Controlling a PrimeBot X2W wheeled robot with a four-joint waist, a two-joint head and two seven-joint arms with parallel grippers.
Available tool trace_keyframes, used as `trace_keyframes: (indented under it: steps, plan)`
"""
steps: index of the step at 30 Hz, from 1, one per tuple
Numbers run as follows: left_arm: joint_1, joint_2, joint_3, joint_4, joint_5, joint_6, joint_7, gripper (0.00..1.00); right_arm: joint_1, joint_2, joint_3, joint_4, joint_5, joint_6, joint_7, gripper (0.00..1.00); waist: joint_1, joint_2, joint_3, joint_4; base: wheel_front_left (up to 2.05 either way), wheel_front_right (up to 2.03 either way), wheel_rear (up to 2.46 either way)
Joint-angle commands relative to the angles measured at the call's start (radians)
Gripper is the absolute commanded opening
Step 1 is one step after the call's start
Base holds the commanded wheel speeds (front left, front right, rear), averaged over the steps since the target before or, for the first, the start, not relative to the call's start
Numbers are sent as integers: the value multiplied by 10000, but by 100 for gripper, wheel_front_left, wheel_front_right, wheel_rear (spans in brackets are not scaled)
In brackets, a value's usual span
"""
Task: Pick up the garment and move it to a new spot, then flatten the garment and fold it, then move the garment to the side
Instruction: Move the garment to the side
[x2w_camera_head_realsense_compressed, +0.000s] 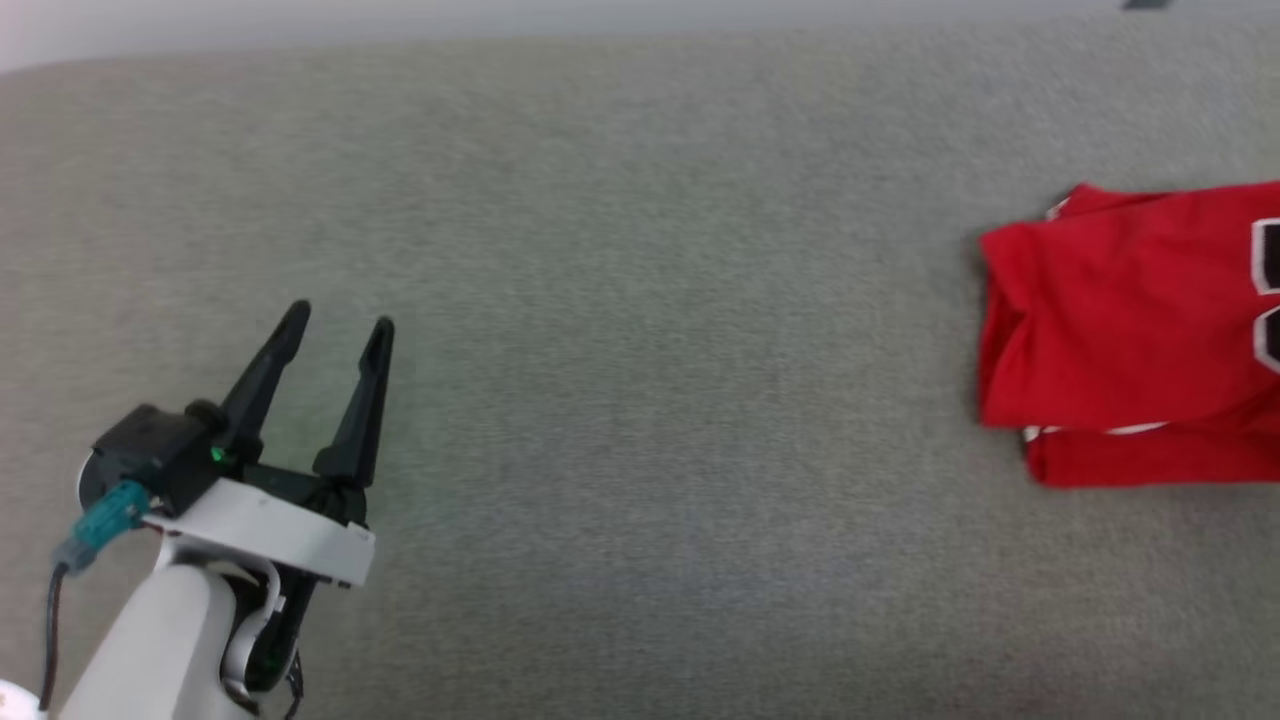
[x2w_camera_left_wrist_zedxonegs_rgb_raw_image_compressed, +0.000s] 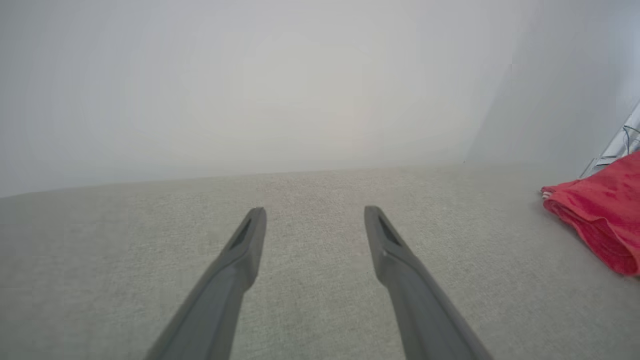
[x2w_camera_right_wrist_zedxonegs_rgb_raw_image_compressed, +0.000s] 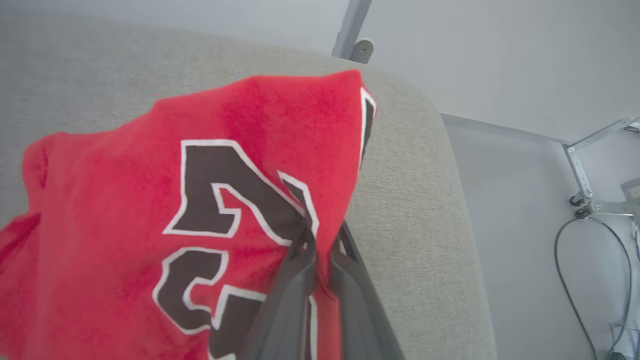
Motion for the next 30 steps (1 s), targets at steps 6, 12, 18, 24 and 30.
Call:
trace_keyframes:
  steps: [6, 12, 18, 24, 30]
  plan:
    - [-595, 279, -448, -122, -72, -18, -4, 100, -577, -718, -90, 444, -489, -19, -853, 0, 0, 0, 933, -1036, 0, 0, 0]
    - [-902, 492, -713, -150, -131, -18, -4, 100, -976, -1083, -124, 834, -976, -19, -1386, 0, 0, 0, 1273, -1419, 0, 0, 0]
    - [-1227, 735, -957, -222, -202, -18, -4, 100, -1374, -1483, -148, 1454, -1576, -19, -2057, 0, 0, 0, 1668, -1700, 0, 0, 0]
    - [-1488, 877, -1201, -242, -273, -18, -4, 100, -1771, -1503, -79, 2293, -2067, -19, -2671, 0, 0, 0, 1974, -1805, 0, 0, 0]
    - [-1647, 947, -1387, -220, -356, -18, -4, 100, -2095, -1067, -191, 3231, -2597, -19, -3363, 0, 0, 0, 2177, -1726, 0, 0, 0]
